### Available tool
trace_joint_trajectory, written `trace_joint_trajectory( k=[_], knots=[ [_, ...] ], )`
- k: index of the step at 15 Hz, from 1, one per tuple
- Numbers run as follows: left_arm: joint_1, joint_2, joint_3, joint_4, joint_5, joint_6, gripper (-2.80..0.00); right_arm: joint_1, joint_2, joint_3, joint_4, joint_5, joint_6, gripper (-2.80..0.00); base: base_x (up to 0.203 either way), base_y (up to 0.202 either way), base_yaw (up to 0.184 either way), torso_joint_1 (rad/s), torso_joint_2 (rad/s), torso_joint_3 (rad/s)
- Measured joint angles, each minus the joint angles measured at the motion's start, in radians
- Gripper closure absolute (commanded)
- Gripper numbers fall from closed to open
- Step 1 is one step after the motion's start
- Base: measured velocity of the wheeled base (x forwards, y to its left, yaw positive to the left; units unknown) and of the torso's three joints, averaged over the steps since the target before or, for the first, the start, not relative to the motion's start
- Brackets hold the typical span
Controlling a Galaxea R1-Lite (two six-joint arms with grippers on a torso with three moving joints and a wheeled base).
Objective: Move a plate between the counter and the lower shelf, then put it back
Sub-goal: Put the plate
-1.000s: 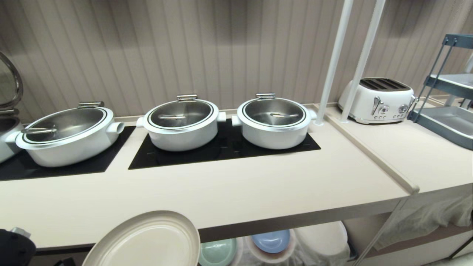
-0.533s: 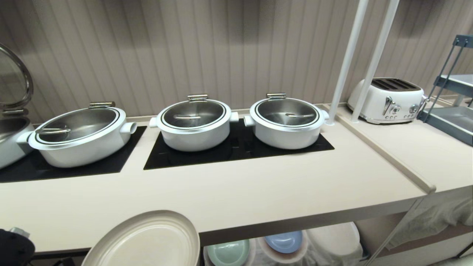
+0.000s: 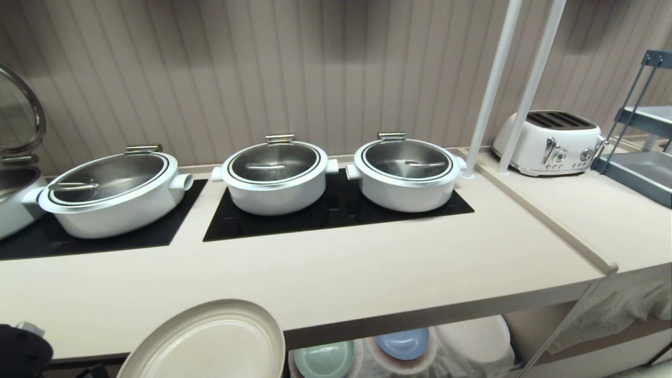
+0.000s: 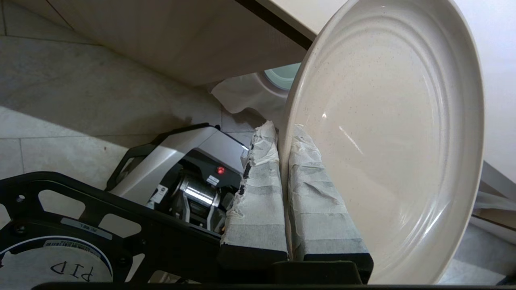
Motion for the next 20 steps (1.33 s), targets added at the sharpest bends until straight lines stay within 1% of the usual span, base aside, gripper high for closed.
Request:
trace_joint_trajectory(
  k=[9, 13, 16, 18, 20],
  knots=[
    [0.006, 0.063, -0.047, -0.001, 0.005, 0.006, 0.0, 0.0, 0.0, 0.0, 0.0, 0.0, 0.0, 0.0, 0.0, 0.0, 0.0, 0.0, 0.0, 0.0],
    [0.018, 0.127, -0.116, -0.001, 0.005, 0.005, 0.0, 0.0, 0.0, 0.0, 0.0, 0.0, 0.0, 0.0, 0.0, 0.0, 0.0, 0.0, 0.0, 0.0],
    [0.047, 0.212, -0.199, -0.008, 0.004, -0.004, 0.0, 0.0, 0.0, 0.0, 0.0, 0.0, 0.0, 0.0, 0.0, 0.0, 0.0, 0.0, 0.0, 0.0],
    [0.067, 0.286, -0.252, -0.044, 0.005, -0.02, 0.0, 0.0, 0.0, 0.0, 0.0, 0.0, 0.0, 0.0, 0.0, 0.0, 0.0, 0.0, 0.0, 0.0],
    [0.077, 0.37, -0.281, -0.122, 0.012, -0.04, 0.0, 0.0, 0.0, 0.0, 0.0, 0.0, 0.0, 0.0, 0.0, 0.0, 0.0, 0.0, 0.0, 0.0]
  ],
)
